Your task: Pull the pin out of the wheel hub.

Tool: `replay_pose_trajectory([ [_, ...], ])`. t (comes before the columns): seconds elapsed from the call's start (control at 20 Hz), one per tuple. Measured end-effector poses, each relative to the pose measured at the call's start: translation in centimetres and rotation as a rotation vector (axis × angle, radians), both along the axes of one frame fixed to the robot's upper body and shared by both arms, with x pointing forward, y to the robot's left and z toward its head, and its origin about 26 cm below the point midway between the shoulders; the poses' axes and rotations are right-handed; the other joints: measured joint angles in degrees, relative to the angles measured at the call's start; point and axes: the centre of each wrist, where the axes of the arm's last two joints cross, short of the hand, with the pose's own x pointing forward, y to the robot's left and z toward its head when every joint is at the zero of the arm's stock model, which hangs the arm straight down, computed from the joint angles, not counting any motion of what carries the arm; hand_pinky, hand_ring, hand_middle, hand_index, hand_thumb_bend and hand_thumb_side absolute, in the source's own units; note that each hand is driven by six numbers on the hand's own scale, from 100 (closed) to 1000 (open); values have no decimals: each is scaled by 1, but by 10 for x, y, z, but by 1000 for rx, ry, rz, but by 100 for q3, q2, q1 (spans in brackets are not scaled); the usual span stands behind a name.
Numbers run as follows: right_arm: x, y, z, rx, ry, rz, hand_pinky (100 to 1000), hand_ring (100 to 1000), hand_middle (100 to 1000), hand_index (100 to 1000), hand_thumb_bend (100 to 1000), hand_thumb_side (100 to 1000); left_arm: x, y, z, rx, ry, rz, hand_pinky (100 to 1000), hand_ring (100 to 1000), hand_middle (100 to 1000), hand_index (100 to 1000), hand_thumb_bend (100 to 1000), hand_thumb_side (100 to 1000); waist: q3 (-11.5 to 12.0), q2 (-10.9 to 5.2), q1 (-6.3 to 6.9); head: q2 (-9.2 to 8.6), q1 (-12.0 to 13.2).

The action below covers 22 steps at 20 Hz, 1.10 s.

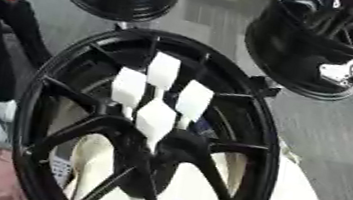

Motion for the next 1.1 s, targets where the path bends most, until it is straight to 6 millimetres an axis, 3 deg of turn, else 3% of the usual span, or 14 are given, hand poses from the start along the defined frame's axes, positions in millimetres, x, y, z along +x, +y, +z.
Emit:
replay_pose_trajectory([
  [0.5, 0, 28, 12, -163, -5, 105, 835, 745, 687, 777, 425, 235, -1, 0, -1, 17, 9, -9, 767, 646, 633, 819, 100, 643, 100, -38, -57, 51, 39],
  [1.1, -3, 79, 22, -294, -70, 268, 848, 757, 694, 782, 476, 196, -1, -1, -3, 24, 16, -12, 766, 644, 632, 819, 100, 654, 100, -21, -109, 53, 117],
])
